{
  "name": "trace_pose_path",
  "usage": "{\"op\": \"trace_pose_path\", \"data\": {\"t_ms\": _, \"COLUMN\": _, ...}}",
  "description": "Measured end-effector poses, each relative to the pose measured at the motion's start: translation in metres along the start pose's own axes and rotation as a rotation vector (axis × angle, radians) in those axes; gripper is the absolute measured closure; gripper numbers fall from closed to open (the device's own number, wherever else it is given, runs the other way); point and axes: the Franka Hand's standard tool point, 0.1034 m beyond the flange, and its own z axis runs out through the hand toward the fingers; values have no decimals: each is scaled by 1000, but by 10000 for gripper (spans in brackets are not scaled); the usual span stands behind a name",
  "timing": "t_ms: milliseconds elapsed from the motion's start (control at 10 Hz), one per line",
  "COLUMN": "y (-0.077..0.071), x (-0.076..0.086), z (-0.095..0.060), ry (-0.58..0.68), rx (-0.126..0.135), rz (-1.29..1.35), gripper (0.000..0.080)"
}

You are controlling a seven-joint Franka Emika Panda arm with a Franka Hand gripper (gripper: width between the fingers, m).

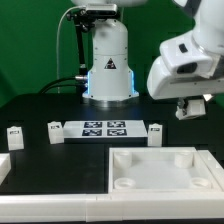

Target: Assemble one leg

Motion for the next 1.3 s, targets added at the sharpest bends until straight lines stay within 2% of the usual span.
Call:
{"op": "trace_pose_path", "data": {"t_ms": 300, "y": 27, "x": 17, "z": -29, "ry": 208, "rx": 4, "rz": -1, "gripper": 508}}
{"op": "trace_pose_path", "data": {"t_ms": 400, "y": 34, "x": 25, "z": -37, "ry": 323, "rx": 2, "rz": -9, "gripper": 508}}
{"op": "trace_pose_path", "data": {"t_ms": 600, "y": 37, "x": 31, "z": -42, "ry": 500, "rx": -5, "rz": -18, "gripper": 508}}
{"op": "trace_pose_path", "data": {"t_ms": 900, "y": 38, "x": 35, "z": -44, "ry": 834, "rx": -7, "rz": -22, "gripper": 508}}
{"op": "trace_pose_path", "data": {"t_ms": 1000, "y": 42, "x": 37, "z": -46, "ry": 856, "rx": -21, "rz": -46, "gripper": 508}}
{"op": "trace_pose_path", "data": {"t_ms": 1100, "y": 52, "x": 48, "z": -55, "ry": 868, "rx": -38, "rz": -71, "gripper": 508}}
{"op": "trace_pose_path", "data": {"t_ms": 1200, "y": 60, "x": 62, "z": -67, "ry": 867, "rx": -44, "rz": -80, "gripper": 508}}
{"op": "trace_pose_path", "data": {"t_ms": 1300, "y": 62, "x": 69, "z": -73, "ry": 877, "rx": -44, "rz": -80, "gripper": 508}}
